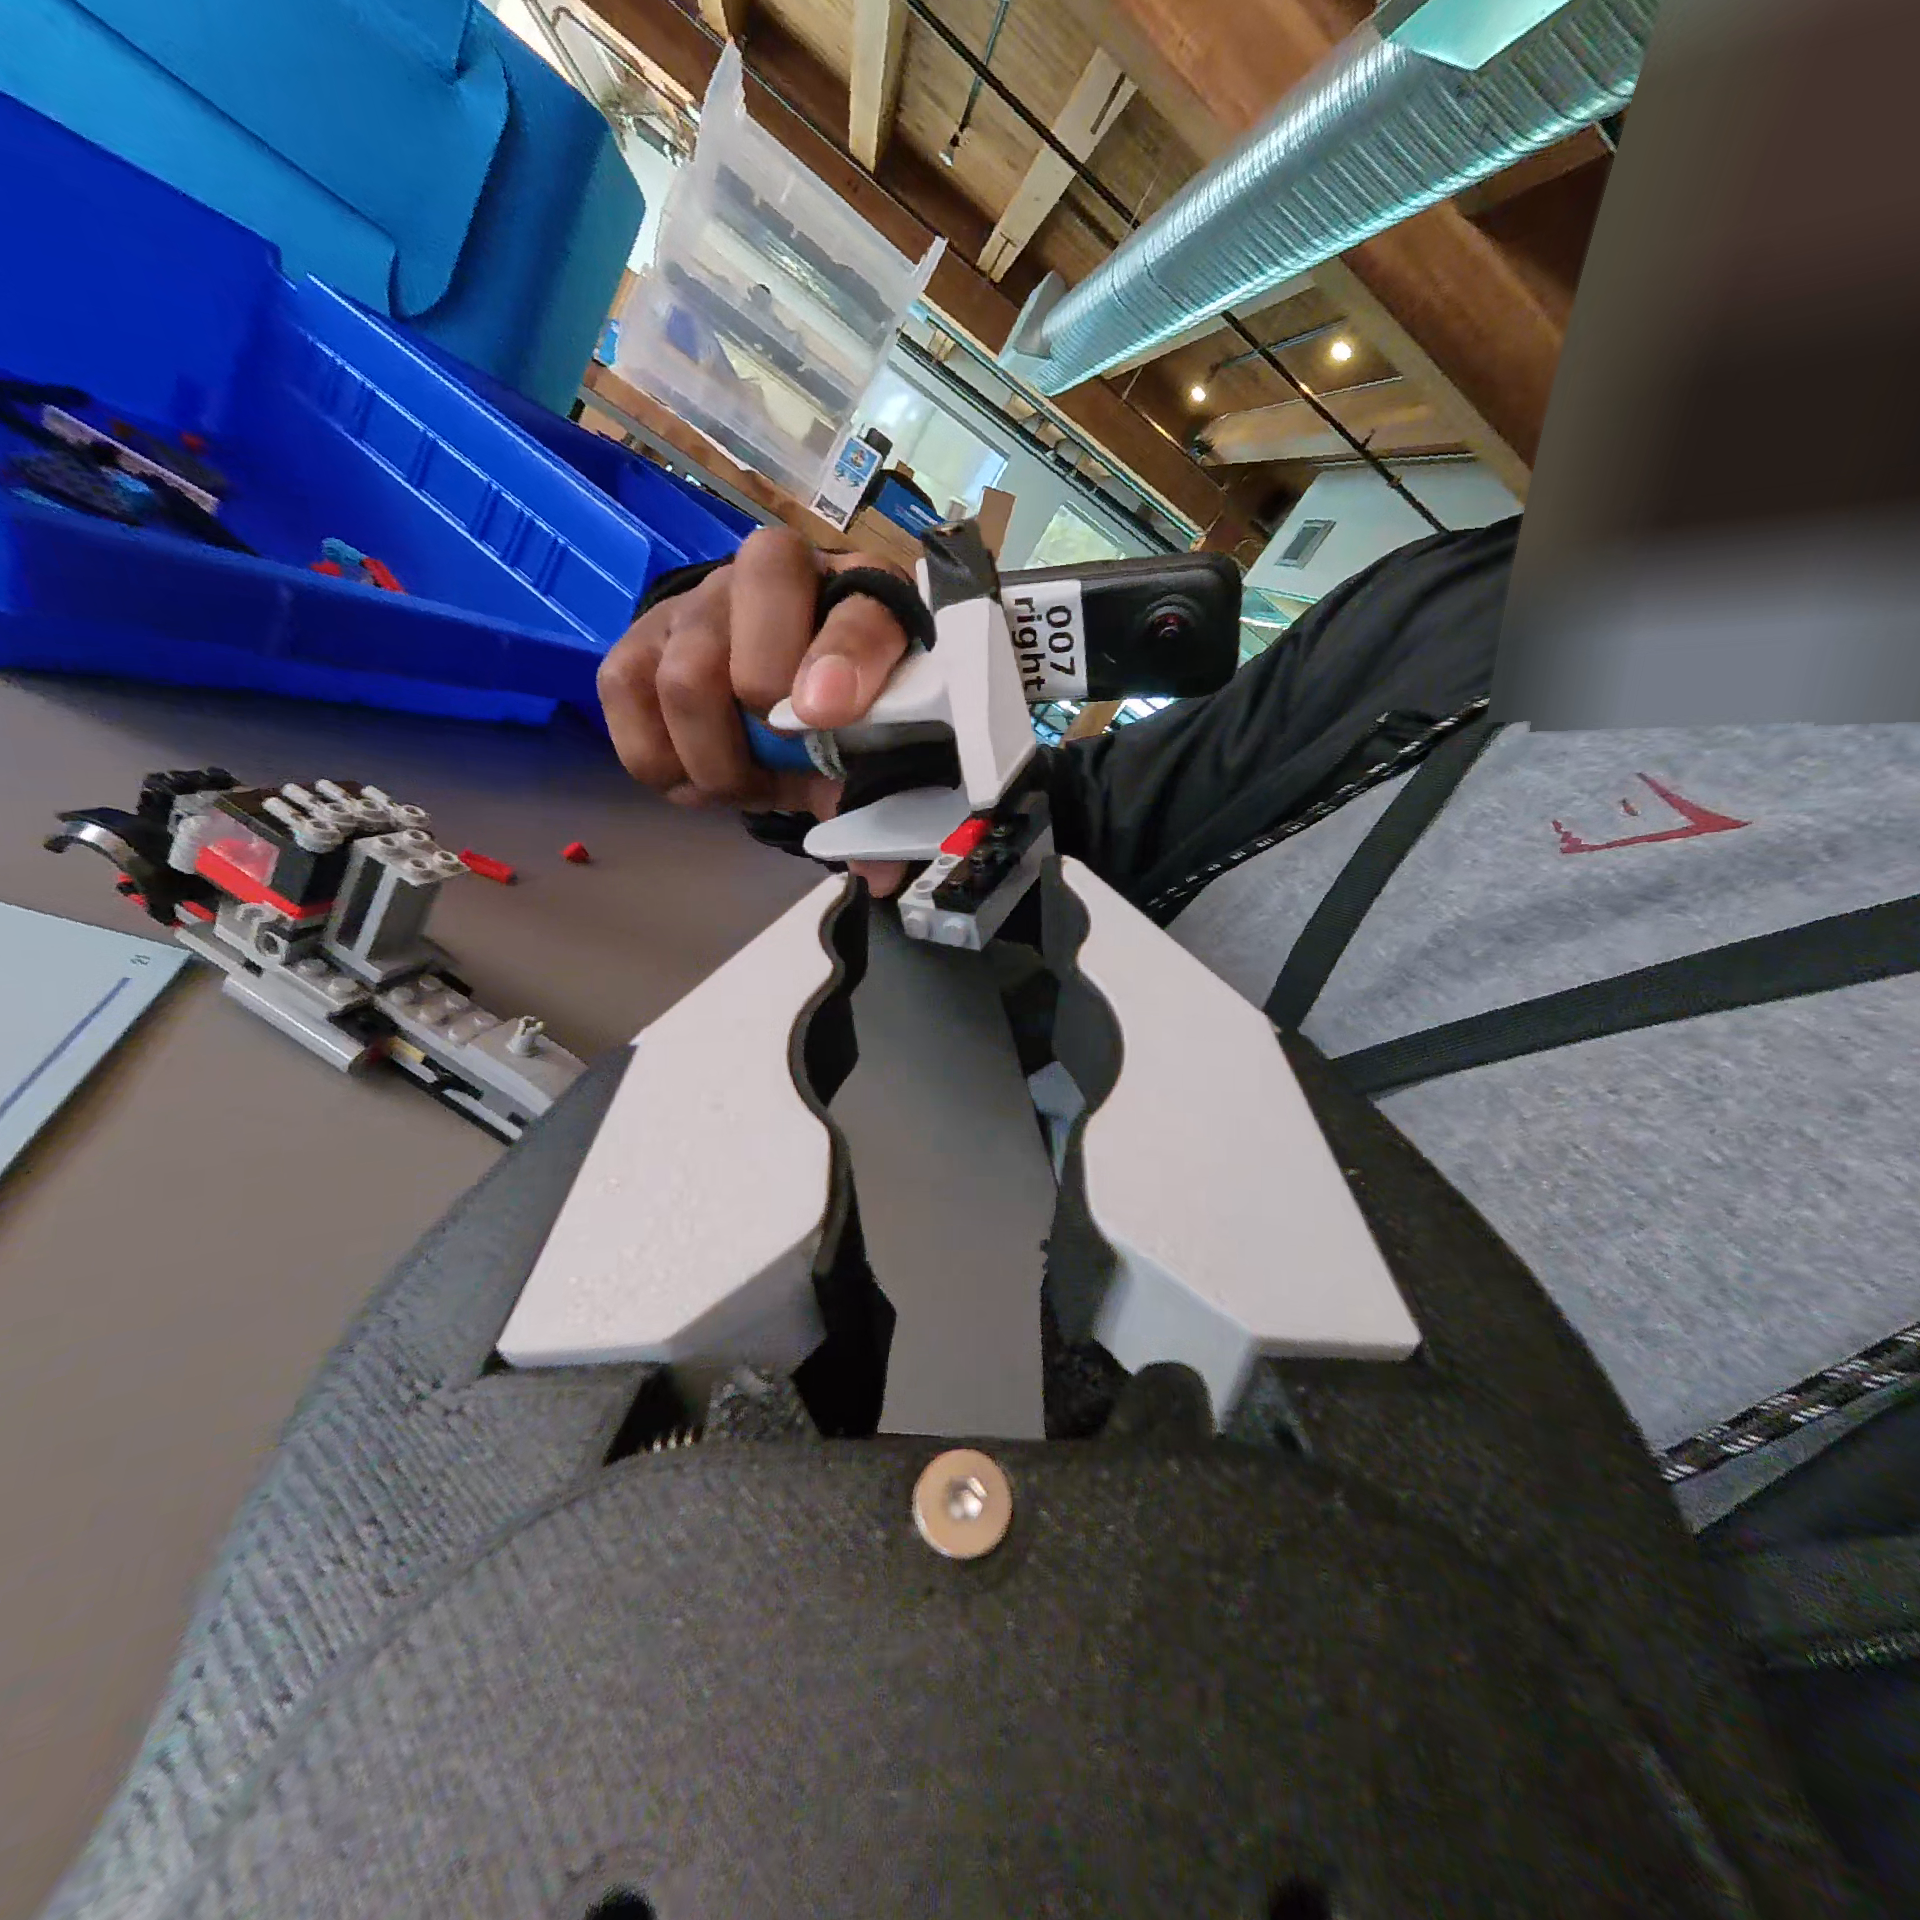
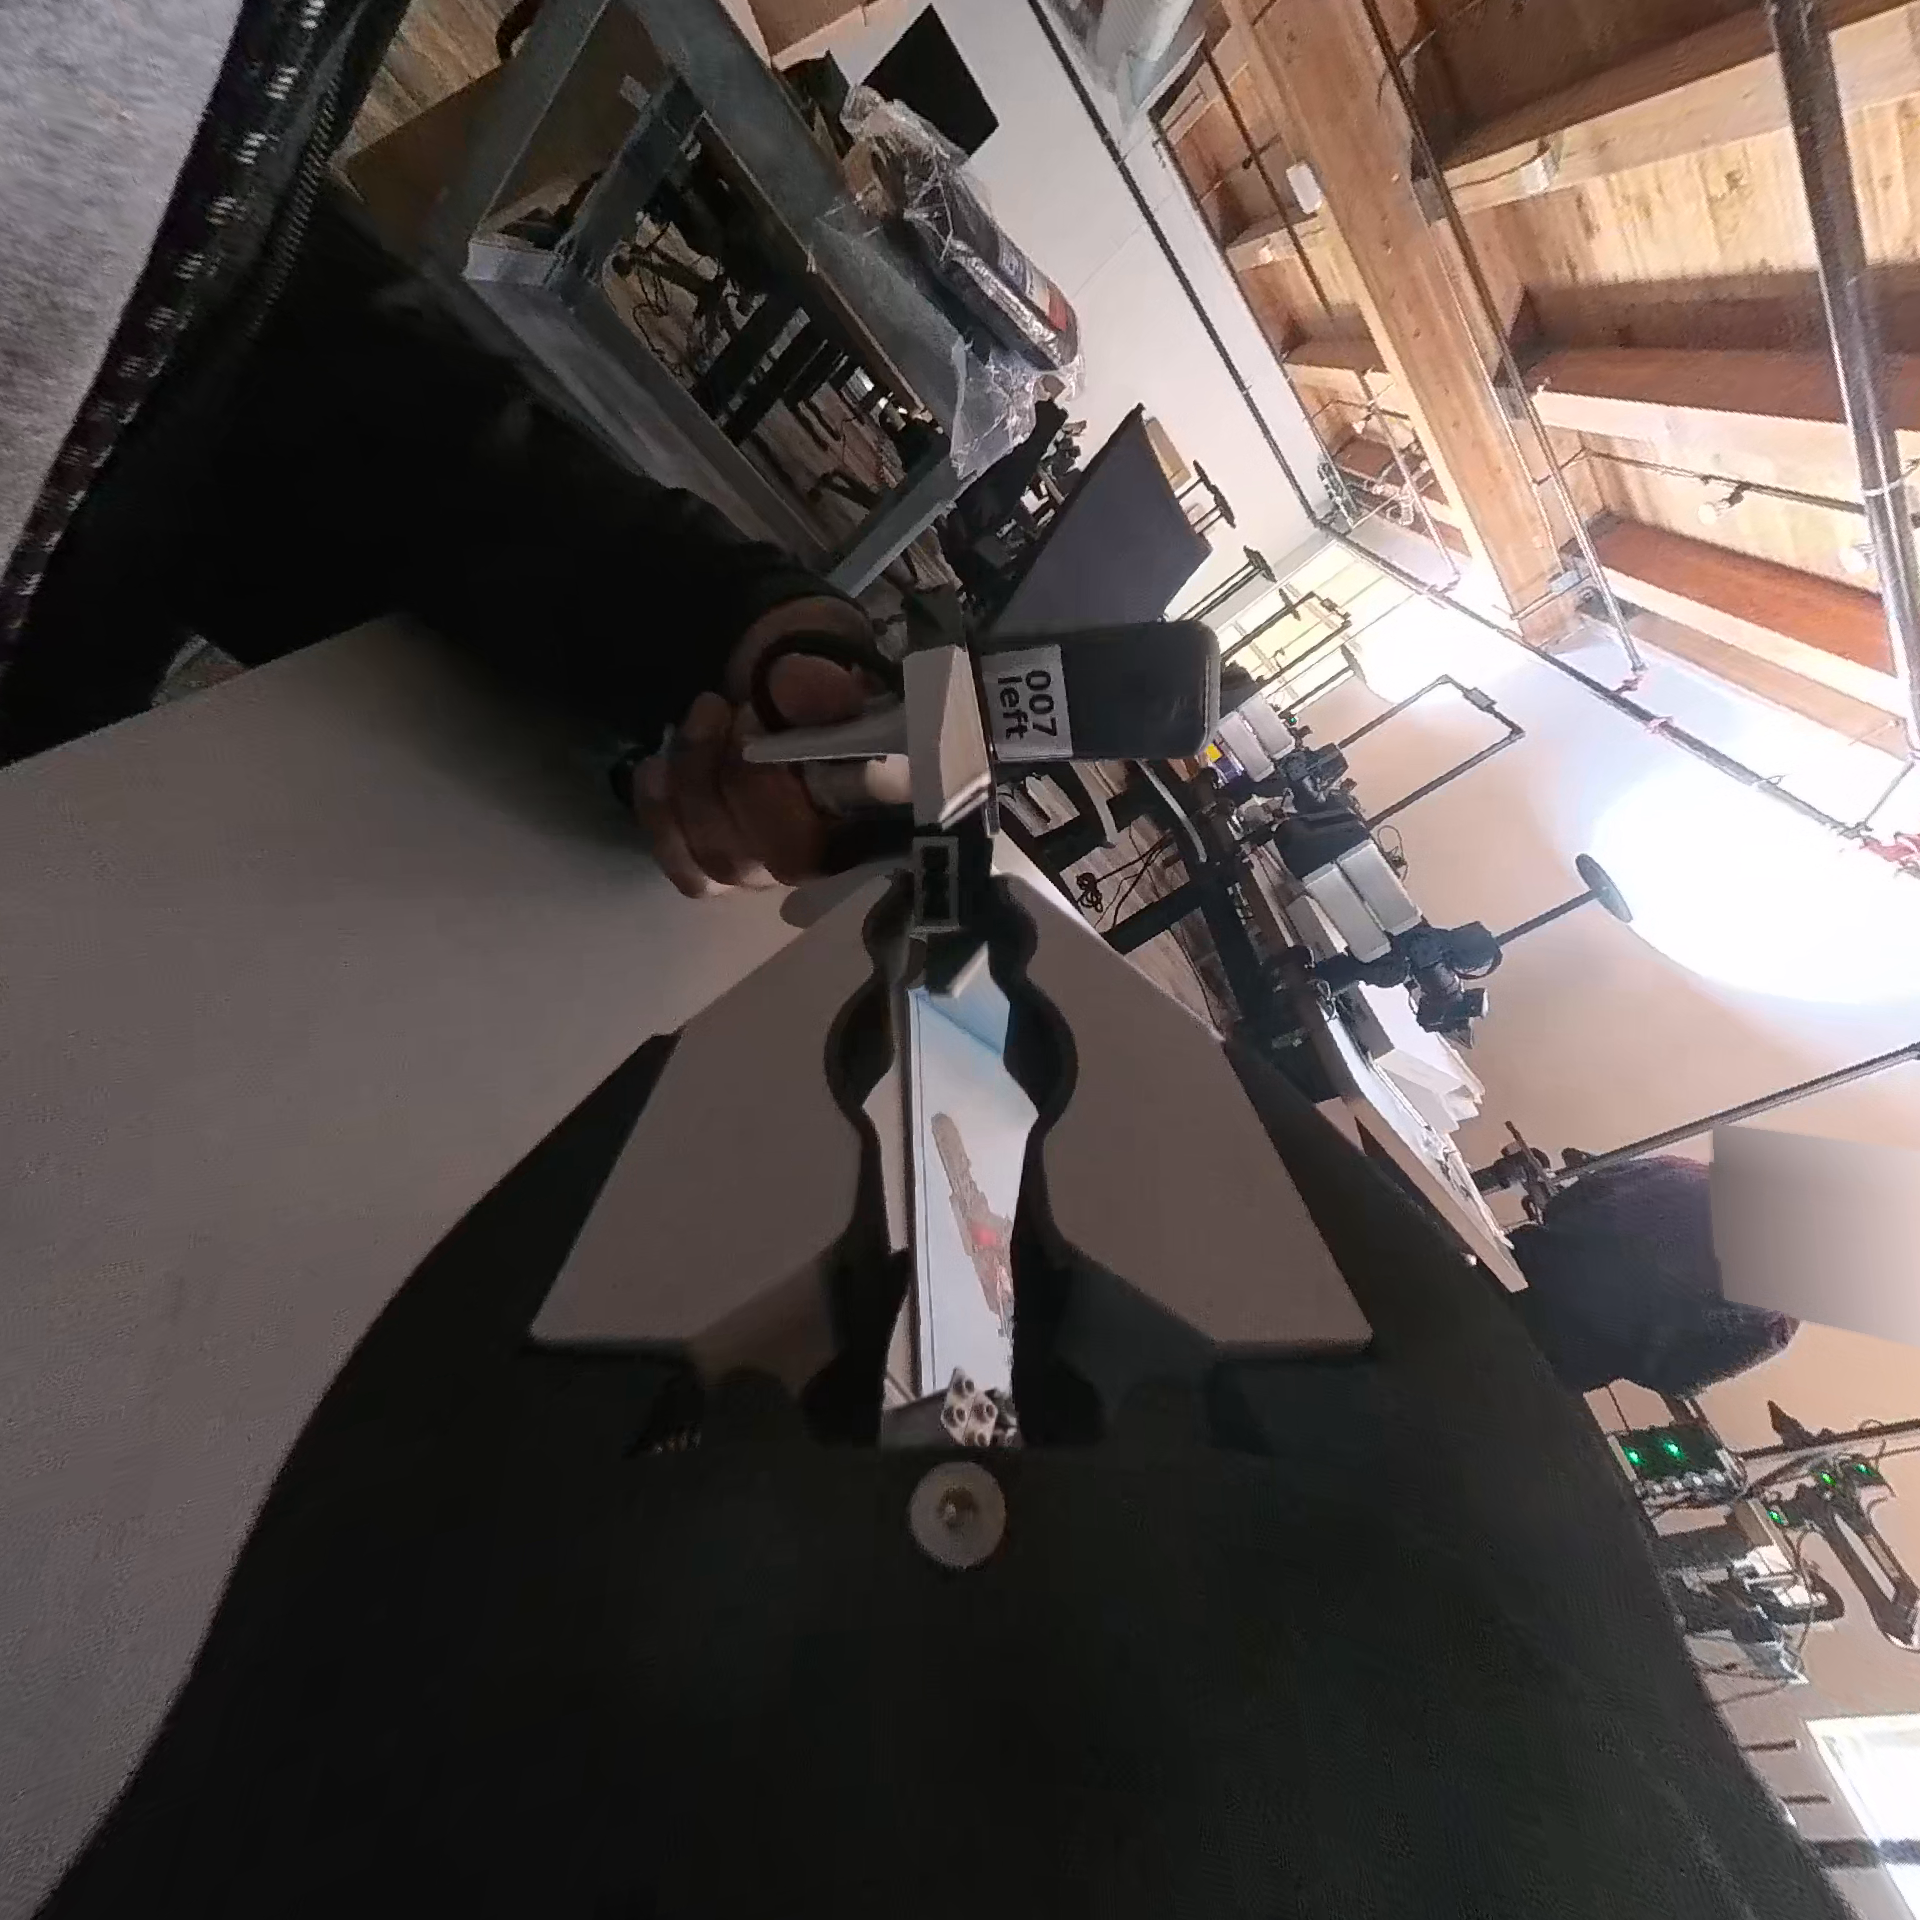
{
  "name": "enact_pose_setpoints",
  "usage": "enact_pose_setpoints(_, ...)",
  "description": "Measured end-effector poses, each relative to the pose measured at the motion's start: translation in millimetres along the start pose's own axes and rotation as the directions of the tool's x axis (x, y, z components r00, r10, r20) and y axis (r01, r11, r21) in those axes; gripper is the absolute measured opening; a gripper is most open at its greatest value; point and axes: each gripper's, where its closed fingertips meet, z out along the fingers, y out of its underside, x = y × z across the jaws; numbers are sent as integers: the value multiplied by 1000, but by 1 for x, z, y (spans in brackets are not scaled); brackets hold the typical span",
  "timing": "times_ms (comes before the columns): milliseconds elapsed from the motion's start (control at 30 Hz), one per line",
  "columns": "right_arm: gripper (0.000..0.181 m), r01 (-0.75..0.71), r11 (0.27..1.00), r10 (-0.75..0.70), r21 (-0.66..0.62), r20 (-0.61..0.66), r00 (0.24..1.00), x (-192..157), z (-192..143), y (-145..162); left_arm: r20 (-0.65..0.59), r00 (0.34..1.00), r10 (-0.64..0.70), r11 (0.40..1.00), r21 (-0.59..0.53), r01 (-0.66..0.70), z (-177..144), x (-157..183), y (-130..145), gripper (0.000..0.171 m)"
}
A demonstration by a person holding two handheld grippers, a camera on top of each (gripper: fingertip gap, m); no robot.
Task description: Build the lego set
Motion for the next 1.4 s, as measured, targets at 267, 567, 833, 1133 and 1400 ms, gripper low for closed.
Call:
enact_pose_setpoints(267,15,-39,999,39,25,-9,999,-1,0,0,-10,999,41,999,1,-41,-1,4,0,21)
enact_pose_setpoints(567,15,-120,992,118,-25,-59,991,4,-2,15,46,995,87,996,30,-89,-5,-3,-7,17)
enact_pose_setpoints(833,19,-174,984,169,-43,-93,981,12,-7,24,99,987,128,990,42,-133,-9,-9,-12,17)
enact_pose_setpoints(1133,25,-411,902,374,-128,-241,895,27,-57,49,244,949,199,978,9,-208,-17,-27,-14,17)
enact_pose_setpoints(1400,25,-687,655,517,-313,-478,710,6,-146,99,362,862,355,935,-154,-321,-18,-44,-2,17)
